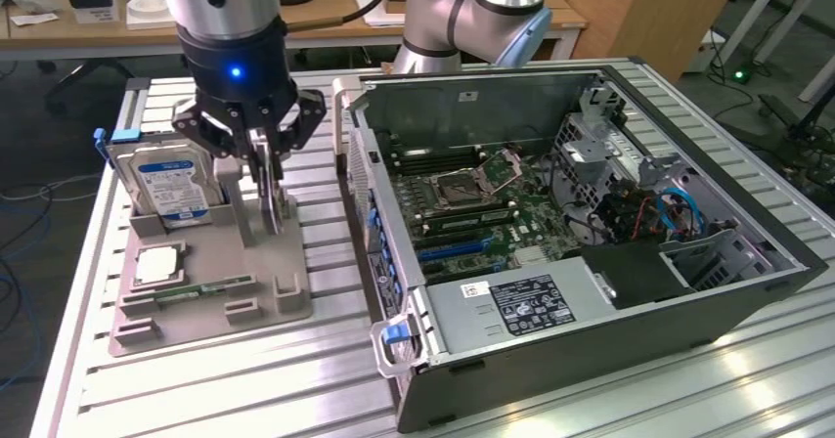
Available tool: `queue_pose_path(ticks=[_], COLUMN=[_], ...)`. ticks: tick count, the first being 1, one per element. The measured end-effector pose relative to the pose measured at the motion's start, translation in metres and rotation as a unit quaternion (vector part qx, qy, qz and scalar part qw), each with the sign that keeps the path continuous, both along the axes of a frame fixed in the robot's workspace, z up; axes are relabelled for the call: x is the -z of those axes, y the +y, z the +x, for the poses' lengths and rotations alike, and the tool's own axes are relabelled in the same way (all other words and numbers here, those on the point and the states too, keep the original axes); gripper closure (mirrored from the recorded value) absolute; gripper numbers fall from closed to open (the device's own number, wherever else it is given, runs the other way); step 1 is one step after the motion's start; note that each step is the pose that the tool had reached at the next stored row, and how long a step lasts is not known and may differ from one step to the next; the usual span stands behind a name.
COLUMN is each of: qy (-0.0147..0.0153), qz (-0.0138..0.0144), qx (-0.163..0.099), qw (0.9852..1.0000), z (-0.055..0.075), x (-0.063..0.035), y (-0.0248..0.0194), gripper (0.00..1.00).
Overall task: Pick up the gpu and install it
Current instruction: 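Pick up the gpu and move the gpu toward the slot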
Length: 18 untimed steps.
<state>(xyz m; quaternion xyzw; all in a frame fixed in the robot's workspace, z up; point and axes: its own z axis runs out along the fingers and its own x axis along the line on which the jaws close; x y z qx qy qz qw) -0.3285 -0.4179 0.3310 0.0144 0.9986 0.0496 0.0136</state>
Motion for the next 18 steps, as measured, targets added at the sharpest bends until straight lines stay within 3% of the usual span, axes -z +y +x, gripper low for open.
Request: queue_pose_path(ticks=[18], qy=[0.0000], qz=[0.0000], qx=[0.000], qw=[1.0000], z=[0.000], x=[-0.0112], y=[0.0000], gripper=[0.73])
